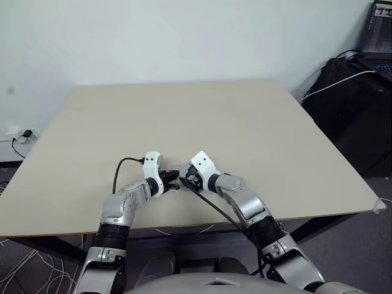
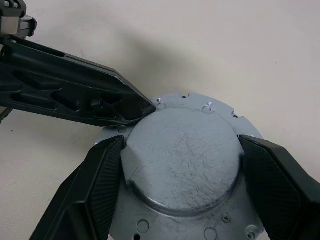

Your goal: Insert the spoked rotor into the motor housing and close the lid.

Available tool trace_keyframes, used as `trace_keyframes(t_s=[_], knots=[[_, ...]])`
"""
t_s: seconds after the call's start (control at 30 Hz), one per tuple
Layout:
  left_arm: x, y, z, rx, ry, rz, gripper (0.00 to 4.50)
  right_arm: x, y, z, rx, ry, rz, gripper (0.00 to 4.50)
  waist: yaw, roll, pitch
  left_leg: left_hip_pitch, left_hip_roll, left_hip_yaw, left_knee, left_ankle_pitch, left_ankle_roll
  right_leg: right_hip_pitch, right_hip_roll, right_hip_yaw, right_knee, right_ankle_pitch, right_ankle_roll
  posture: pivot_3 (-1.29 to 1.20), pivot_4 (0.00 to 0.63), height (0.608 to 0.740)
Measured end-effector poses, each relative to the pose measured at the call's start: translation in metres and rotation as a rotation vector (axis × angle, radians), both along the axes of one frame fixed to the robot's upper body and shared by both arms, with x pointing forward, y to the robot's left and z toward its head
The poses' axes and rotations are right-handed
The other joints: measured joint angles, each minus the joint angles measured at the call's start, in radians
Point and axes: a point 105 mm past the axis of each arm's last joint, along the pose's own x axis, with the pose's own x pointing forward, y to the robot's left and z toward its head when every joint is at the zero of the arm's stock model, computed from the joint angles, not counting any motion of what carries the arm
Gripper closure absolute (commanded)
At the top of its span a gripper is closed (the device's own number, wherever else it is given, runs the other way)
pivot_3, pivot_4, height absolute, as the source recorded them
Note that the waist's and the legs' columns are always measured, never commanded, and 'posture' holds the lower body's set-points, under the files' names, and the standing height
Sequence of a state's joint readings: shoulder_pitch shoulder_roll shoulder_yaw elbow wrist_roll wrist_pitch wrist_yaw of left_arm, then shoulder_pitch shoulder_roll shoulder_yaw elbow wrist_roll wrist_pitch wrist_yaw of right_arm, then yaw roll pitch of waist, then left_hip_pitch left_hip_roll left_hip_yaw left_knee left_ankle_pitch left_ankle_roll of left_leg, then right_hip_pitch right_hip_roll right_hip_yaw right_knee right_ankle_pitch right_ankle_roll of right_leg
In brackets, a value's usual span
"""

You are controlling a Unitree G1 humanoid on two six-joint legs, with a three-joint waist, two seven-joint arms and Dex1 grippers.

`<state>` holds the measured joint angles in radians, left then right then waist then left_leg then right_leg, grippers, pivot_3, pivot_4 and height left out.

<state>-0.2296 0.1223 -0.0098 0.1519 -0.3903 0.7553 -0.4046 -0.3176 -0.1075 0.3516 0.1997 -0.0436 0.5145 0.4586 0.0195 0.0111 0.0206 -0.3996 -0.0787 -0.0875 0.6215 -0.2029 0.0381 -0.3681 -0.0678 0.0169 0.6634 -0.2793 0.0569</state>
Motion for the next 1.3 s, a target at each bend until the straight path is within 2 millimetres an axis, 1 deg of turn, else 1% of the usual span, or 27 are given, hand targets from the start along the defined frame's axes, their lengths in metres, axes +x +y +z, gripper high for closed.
trace_keyframes(t_s=[0.03,0.27,0.37,0.47,0.53,0.6,0.67,0.7,0.8,0.9,1.0,1.1,1.2,1.3], knots=[[0.0,-0.001,0.0,0.0,-0.002,-0.004,4.5,0.0,-0.002,0.0,0.003,0.002,-0.009,0.07,0.0,0.0,0.0,0.0,0.0,0.0,0.0,0.0,0.0,0.0,0.0,0.0,0.0,0.0,0.0,0.0,0.0,0.74],[-0.002,-0.002,0.0,0.018,-0.011,-0.023,4.5,-0.006,-0.008,0.0,0.01,0.018,-0.042,0.07,0.001,-0.001,-0.001,0.0,0.0,-0.001,-0.002,0.0,0.0,0.0,-0.001,0.0,-0.001,-0.001,-0.001,0.0,0.0,0.74],[-0.004,-0.004,0.001,0.02,-0.016,-0.033,4.5,-0.013,-0.015,0.002,0.013,0.022,-0.06,0.07,0.004,-0.001,-0.002,0.0,-0.001,-0.001,-0.002,0.0,0.0,0.0,-0.002,0.0,-0.002,-0.001,-0.001,0.0,0.0,0.74],[-0.006,-0.005,0.0,0.022,-0.017,-0.041,4.5,-0.023,-0.028,0.003,0.017,0.042,-0.076,0.07,0.008,-0.002,-0.001,-0.001,-0.001,-0.001,-0.002,-0.001,0.001,0.0,-0.003,0.0,-0.003,-0.001,-0.001,0.0,0.0,0.74],[-0.007,-0.005,0.0,0.024,-0.019,-0.046,4.5,-0.037,-0.039,0.004,0.008,0.06,-0.065,0.07,0.012,-0.002,-0.001,-0.001,-0.001,-0.001,-0.002,-0.001,0.001,0.0,-0.003,0.0,-0.004,-0.004,0.003,0.0,0.0,0.74],[-0.008,-0.005,0.0,0.021,-0.02,-0.048,4.5,-0.048,-0.047,0.002,-0.002,0.085,-0.06,0.07,0.011,-0.002,-0.001,-0.001,-0.001,0.0,-0.002,-0.001,0.001,0.0,-0.003,0.0,-0.004,-0.005,0.004,0.0,0.0,0.74],[-0.01,-0.005,0.0,0.018,-0.021,-0.048,4.5,-0.056,-0.052,0.0,0.01,0.108,-0.079,0.07,0.01,-0.003,-0.001,-0.001,-0.001,-0.001,-0.002,-0.001,0.001,0.0,-0.004,0.0,-0.004,-0.005,0.003,0.0,0.0,0.74],[-0.011,-0.005,0.0,0.018,-0.022,-0.049,4.5,-0.056,-0.055,-0.001,0.029,0.119,-0.116,0.07,0.009,-0.003,-0.001,-0.001,0.0,-0.001,-0.003,-0.001,0.001,0.0,-0.004,0.0,-0.004,-0.005,0.004,0.0,0.0,0.74],[-0.013,-0.006,-0.001,0.03,-0.026,-0.058,4.5,-0.048,-0.058,0.002,0.115,0.133,-0.231,0.07,0.011,-0.003,-0.001,-0.001,0.0,-0.001,-0.003,-0.001,0.001,0.0,-0.004,0.0,-0.003,-0.005,0.004,0.0,0.0,0.74],[-0.013,-0.004,-0.001,0.049,-0.032,-0.066,4.5,-0.039,-0.056,-0.006,0.233,0.219,-0.387,0.07,0.011,-0.003,-0.001,-0.001,0.0,0.0,-0.003,-0.001,0.001,0.0,-0.004,0.0,-0.004,-0.005,0.004,0.0,0.0,0.74],[-0.013,-0.002,-0.001,0.058,-0.037,-0.069,4.5,-0.038,-0.053,-0.013,0.344,0.315,-0.459,0.07,0.003,-0.004,-0.001,0.0,0.0,-0.001,-0.003,-0.001,0.001,0.0,-0.004,0.0,-0.003,-0.004,0.005,0.0,0.0,0.74],[-0.013,-0.001,-0.002,0.07,-0.04,-0.066,4.5,-0.033,-0.051,-0.015,0.392,0.369,-0.499,0.07,-0.007,-0.002,0.0,0.0,0.0,-0.001,-0.003,-0.001,0.001,0.0,-0.005,0.0,-0.002,0.0,0.006,0.0,0.0,0.74],[-0.016,-0.004,-0.004,0.065,-0.034,-0.082,4.5,-0.023,-0.054,-0.014,0.417,0.383,-0.534,0.07,-0.01,0.001,0.002,0.0,0.0,-0.001,-0.004,-0.001,0.001,0.0,-0.009,-0.004,-0.003,0.0,0.006,0.0,0.0,0.74],[-0.017,-0.005,-0.004,0.063,-0.036,-0.083,4.5,-0.022,-0.053,-0.012,0.474,0.416,-0.543,0.07,-0.01,0.003,0.003,-0.001,0.0,-0.001,-0.004,-0.001,0.001,0.0,-0.01,-0.005,-0.003,0.0,0.006,0.0,0.0,0.74]])
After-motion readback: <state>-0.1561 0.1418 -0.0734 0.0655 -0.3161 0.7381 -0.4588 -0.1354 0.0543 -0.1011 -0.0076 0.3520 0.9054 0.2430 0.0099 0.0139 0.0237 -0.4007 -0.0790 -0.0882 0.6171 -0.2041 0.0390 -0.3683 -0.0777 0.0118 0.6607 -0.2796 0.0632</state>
